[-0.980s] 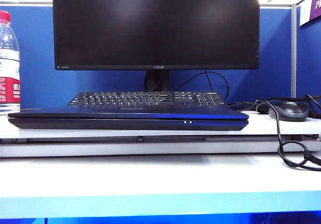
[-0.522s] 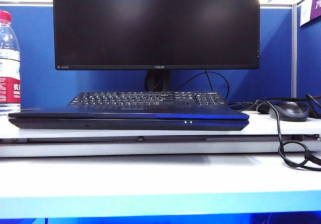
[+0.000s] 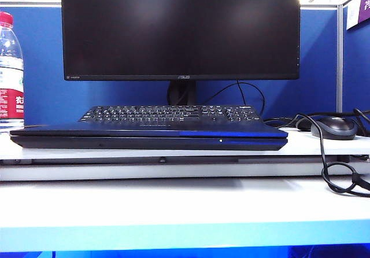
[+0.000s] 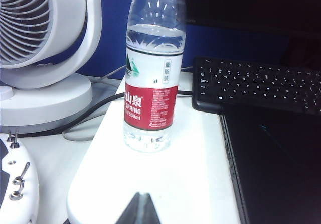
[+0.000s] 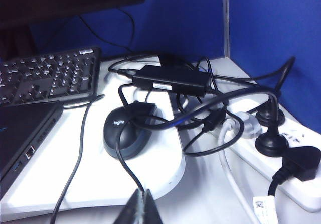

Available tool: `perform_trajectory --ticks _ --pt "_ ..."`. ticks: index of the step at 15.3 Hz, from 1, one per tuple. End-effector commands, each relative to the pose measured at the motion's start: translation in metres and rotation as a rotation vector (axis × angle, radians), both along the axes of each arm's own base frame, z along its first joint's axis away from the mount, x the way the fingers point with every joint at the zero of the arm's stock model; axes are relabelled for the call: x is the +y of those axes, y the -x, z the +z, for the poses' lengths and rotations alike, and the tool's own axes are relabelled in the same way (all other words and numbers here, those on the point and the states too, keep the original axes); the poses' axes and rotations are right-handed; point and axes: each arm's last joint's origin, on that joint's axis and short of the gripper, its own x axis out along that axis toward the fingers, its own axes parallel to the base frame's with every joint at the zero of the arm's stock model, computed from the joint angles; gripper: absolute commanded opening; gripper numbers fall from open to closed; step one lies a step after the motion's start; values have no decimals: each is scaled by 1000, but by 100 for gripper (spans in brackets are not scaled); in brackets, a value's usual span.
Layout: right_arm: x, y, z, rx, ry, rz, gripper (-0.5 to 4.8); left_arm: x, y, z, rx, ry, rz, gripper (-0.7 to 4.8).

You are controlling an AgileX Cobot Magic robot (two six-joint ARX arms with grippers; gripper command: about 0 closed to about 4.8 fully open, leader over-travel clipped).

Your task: Close the lid of the black laptop.

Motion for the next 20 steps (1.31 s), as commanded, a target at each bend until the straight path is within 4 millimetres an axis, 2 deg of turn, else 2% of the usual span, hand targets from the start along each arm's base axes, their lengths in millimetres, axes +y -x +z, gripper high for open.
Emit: perform_trajectory --ticks 1,20 --pt "-1 0 0 -16 -4 -24 -1 0 0 1 -15 0 -2 -3" --pt "3 0 -2 13 -9 16 -1 0 0 1 -15 0 -2 -3"
